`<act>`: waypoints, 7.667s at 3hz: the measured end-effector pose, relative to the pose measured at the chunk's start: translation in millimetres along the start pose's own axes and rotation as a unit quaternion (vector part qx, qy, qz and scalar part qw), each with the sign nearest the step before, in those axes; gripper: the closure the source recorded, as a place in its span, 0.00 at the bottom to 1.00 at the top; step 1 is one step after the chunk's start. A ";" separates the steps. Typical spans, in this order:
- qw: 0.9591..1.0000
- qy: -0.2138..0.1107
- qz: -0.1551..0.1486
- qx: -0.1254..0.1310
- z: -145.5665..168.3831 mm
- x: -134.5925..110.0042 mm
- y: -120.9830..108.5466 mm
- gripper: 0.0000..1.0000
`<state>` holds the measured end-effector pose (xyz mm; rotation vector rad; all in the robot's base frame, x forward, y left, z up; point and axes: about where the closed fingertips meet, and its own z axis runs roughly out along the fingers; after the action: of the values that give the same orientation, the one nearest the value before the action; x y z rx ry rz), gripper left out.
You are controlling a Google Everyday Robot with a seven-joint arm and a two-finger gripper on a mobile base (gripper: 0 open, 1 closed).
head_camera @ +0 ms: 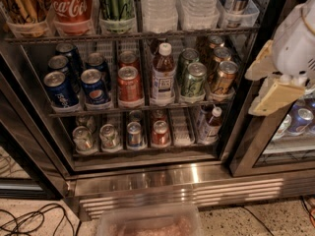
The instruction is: Pick pepsi can from middle shelf of fridge
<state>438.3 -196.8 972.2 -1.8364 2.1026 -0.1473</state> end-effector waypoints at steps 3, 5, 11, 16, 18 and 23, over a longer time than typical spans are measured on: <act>0.969 -0.042 -0.242 -0.010 48.9 -71.9 21.7 1.00; 0.916 -0.070 -0.393 -0.028 74.6 -136.8 57.9 1.00; 0.709 -0.080 -0.697 0.071 107.5 -222.6 51.0 1.00; 0.574 -0.031 -0.796 0.189 145.6 -296.9 -6.9 1.00; 0.566 -0.024 -0.802 0.191 144.2 -298.1 -6.7 1.00; 0.468 0.024 -0.850 0.241 137.4 -321.2 -19.5 0.48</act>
Offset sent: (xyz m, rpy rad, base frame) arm 0.0069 0.0806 -0.0454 -0.0945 -0.0773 0.5113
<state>534.1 133.9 910.0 -2.5222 -0.5987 -1.0332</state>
